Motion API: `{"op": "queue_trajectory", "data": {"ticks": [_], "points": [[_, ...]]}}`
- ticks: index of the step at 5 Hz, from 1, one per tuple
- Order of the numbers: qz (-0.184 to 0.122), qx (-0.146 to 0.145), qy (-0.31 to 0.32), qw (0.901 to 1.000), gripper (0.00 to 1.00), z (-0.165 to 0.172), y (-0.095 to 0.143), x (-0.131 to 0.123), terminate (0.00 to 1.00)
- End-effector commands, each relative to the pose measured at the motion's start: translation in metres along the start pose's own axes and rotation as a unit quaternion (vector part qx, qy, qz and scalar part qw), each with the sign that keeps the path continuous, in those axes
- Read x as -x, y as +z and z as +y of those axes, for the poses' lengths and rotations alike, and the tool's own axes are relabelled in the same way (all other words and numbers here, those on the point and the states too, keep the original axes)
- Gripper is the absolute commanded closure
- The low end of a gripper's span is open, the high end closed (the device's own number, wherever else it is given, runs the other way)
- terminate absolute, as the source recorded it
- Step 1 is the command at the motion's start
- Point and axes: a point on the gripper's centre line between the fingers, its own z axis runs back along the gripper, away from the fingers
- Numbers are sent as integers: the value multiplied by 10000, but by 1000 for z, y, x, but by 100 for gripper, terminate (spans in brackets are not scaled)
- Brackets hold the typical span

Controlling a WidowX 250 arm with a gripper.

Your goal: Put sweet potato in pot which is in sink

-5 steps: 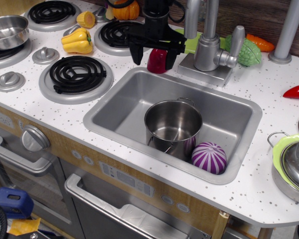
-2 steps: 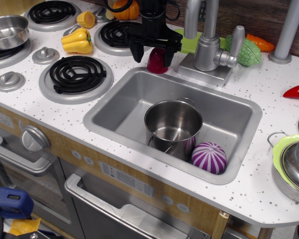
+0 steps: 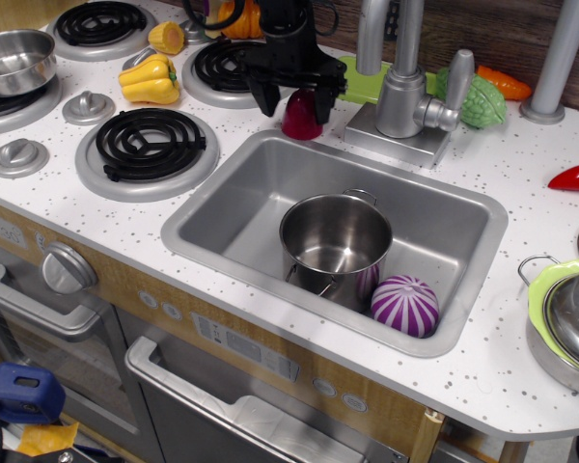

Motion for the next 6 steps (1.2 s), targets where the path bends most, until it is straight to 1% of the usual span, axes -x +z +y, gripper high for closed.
{"op": "queue_trajectory", "data": {"ticks": [1,2,3,6], "points": [[-445,282,-108,9986,0,14,9,-10,0],[-561,407,-177,9974,0,16,7,-9,0],[-602,406,-249,9971,0,19,7,-12,0],[-594,468,-442,9962,0,20,9,-26,0]]}}
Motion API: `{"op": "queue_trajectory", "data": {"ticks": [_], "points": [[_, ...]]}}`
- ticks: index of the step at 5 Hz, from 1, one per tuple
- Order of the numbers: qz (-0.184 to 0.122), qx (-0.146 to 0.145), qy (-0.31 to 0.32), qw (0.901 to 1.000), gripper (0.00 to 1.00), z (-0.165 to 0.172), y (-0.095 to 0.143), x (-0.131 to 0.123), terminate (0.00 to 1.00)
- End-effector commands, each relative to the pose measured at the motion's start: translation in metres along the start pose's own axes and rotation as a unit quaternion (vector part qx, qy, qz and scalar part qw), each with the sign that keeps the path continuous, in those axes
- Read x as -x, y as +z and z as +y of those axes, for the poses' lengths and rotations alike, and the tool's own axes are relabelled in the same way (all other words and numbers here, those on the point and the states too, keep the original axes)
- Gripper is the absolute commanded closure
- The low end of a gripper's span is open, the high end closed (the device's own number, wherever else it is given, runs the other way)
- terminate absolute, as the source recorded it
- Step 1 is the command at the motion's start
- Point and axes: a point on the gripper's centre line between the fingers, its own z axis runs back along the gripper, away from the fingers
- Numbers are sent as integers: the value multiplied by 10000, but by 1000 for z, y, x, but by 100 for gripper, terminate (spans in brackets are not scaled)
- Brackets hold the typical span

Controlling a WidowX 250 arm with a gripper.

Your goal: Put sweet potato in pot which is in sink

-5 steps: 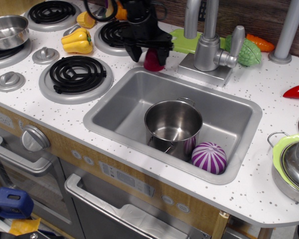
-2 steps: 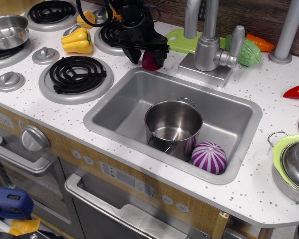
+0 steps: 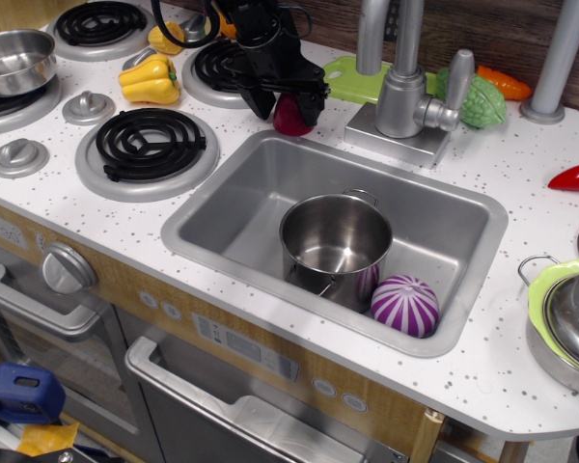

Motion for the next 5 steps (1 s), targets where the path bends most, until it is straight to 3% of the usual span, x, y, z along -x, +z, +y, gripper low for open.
{"op": "queue_trajectory", "data": {"ticks": [1,2,3,5], "points": [[-364,-44,-45,9993,0,4,17,-28,0],[-386,-53,24,9992,100,4,15,-30,0],[-427,-111,103,9990,100,1,15,-27,0],[-152,-787,415,9959,100,-14,53,-14,0]]}}
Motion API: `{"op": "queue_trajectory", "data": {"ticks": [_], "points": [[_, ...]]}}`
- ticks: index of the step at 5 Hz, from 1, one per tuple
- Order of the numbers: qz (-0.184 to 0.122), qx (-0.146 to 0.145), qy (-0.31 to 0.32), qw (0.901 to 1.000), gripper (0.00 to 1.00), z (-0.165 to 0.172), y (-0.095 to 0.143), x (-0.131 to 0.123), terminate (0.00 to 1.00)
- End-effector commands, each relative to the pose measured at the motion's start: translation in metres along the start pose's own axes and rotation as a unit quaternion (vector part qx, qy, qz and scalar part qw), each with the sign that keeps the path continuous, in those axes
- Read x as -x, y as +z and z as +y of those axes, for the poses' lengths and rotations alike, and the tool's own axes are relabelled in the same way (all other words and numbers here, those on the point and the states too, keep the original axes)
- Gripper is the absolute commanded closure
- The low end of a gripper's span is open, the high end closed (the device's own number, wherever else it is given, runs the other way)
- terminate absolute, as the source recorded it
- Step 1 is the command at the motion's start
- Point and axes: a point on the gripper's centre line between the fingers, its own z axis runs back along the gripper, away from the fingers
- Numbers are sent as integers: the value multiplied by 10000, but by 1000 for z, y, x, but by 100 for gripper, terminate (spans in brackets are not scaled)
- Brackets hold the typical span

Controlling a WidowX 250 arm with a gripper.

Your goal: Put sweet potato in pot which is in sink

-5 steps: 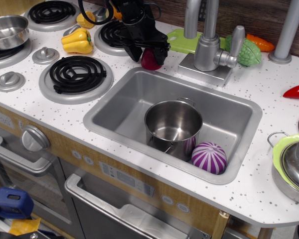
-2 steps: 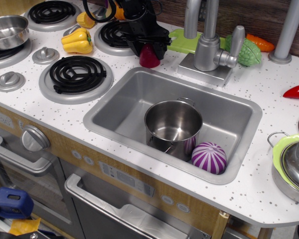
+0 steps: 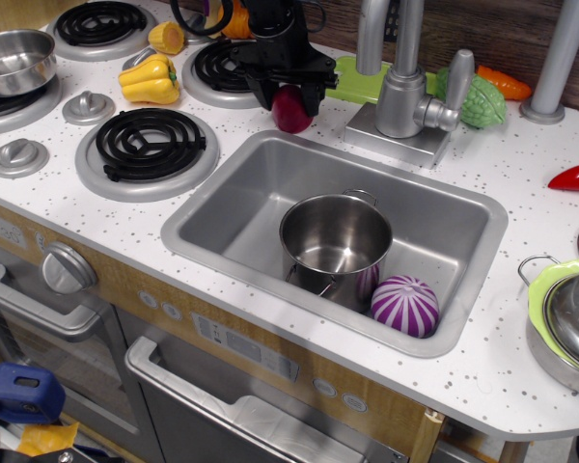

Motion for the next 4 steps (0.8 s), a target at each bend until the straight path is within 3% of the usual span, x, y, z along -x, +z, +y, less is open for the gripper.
{"op": "queue_trajectory", "data": {"ticks": [1,2,3,4], "points": [[-251,-446,296,9983,100,-8,62,6,0],[-280,-664,670,9951,100,-19,69,34,0],[-230,-698,1177,9903,100,-41,78,58,0],[-191,-606,1536,9861,100,-57,73,65,100]]}}
